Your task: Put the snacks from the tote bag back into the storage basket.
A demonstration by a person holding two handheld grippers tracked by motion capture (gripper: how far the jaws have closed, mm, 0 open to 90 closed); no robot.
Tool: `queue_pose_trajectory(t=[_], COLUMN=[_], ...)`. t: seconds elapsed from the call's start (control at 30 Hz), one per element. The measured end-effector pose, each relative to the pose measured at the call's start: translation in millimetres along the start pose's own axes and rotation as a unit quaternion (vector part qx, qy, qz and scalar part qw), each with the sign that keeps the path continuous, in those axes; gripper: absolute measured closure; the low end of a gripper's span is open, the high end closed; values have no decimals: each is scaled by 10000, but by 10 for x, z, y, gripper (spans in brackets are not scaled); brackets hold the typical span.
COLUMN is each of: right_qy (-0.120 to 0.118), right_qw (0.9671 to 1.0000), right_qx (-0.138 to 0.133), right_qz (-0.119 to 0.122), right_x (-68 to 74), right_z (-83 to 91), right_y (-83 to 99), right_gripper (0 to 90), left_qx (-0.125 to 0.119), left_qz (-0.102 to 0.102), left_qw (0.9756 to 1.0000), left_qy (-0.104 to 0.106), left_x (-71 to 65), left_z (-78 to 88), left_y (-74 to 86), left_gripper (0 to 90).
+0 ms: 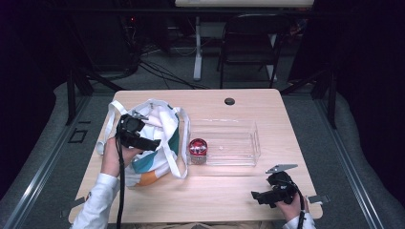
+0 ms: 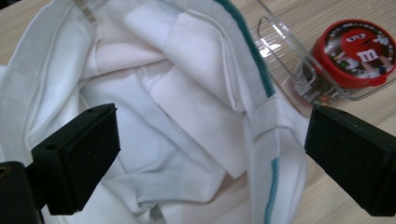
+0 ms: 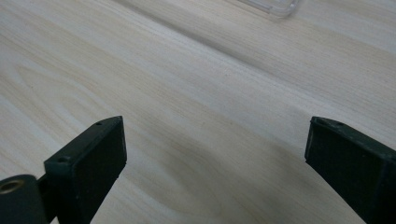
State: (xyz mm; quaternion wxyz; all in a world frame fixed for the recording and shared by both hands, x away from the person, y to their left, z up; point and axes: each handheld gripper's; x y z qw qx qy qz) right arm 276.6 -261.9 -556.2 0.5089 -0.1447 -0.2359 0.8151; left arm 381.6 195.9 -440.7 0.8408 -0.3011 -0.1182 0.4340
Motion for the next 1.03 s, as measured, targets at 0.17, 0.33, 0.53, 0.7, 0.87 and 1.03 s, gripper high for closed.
queue_pose_trajectory(t=[0.17, 0.33, 0.53, 0.7, 0.87, 1.03], right_qy=[8, 29, 32, 25, 56, 43], right_qw=[10000, 10000, 10000, 10000, 10000, 10000], right_qx=[6, 7, 19, -3, 14, -2], right_qz=[2, -37, -17, -2, 25, 2], right_x=[2, 4, 12, 37, 37, 31], right_z=[-1, 7, -4, -4, 9, 10], right_y=[0, 6, 0, -7, -2, 2], right_gripper=[52, 52, 52, 52, 52, 52], left_qx=[-78, -102, -209, -433, -464, -507], left_qz=[98, 252, 397, 481, 456, 402], left_qw=[9998, 9995, 9987, 9978, 9978, 9978], left_qy=[-174, -190, -223, -151, -133, -117], left_x=[55, 98, 160, 182, 164, 154], left_z=[42, 59, 38, 110, 132, 127], left_y=[173, 363, 570, 588, 581, 569], left_gripper=[33, 24, 23, 17, 11, 5])
Point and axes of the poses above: each handheld gripper's, and its own axes: z roughly backward along the jaws, y roughly out of its underside, x roughly to its left, and after that the axes turned 8 degrees about y, right-handed
